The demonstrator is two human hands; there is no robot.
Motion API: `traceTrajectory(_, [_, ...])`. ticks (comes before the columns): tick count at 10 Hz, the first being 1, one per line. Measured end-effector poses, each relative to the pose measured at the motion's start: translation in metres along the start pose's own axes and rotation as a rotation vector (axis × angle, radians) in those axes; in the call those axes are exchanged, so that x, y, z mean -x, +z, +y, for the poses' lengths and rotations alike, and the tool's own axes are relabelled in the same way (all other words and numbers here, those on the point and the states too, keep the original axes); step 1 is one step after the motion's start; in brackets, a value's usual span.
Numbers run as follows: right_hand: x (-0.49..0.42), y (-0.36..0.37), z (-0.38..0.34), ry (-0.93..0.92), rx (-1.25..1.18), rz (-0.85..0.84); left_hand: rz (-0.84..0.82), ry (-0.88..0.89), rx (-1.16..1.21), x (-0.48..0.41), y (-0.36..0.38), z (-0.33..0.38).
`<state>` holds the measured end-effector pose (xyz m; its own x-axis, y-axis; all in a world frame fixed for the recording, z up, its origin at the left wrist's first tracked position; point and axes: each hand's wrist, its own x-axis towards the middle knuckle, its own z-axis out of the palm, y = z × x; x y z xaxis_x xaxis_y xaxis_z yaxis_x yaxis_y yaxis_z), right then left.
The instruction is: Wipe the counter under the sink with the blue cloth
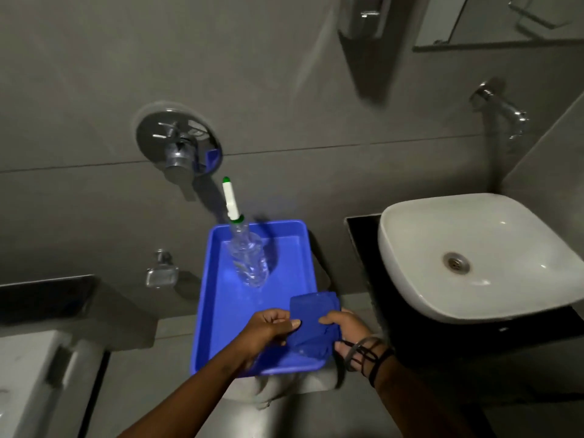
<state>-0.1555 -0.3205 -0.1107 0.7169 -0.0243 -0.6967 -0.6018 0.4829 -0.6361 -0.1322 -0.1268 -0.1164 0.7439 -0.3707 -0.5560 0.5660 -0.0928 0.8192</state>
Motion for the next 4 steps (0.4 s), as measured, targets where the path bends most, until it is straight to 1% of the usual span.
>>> traceTrajectory(1, [-0.034,0.056,0.024,0.015,0.203,0.107,0.214,-0.054,-0.059,-0.009,-0.051,-0.014])
traceTrajectory(2, [-0.057,0.076,0.043,0.002,0.391,0.195,0.324,-0.096,-0.174,-0.017,-0.069,-0.030])
traceTrajectory(3, [-0.072,0.094,0.066,0.024,0.749,0.251,0.412,-0.170,-0.465,-0.026,-0.076,-0.053])
traceTrajectory(4, [-0.070,0.098,0.073,-0.059,1.021,0.303,0.442,-0.165,-0.697,-0.026,-0.073,-0.056])
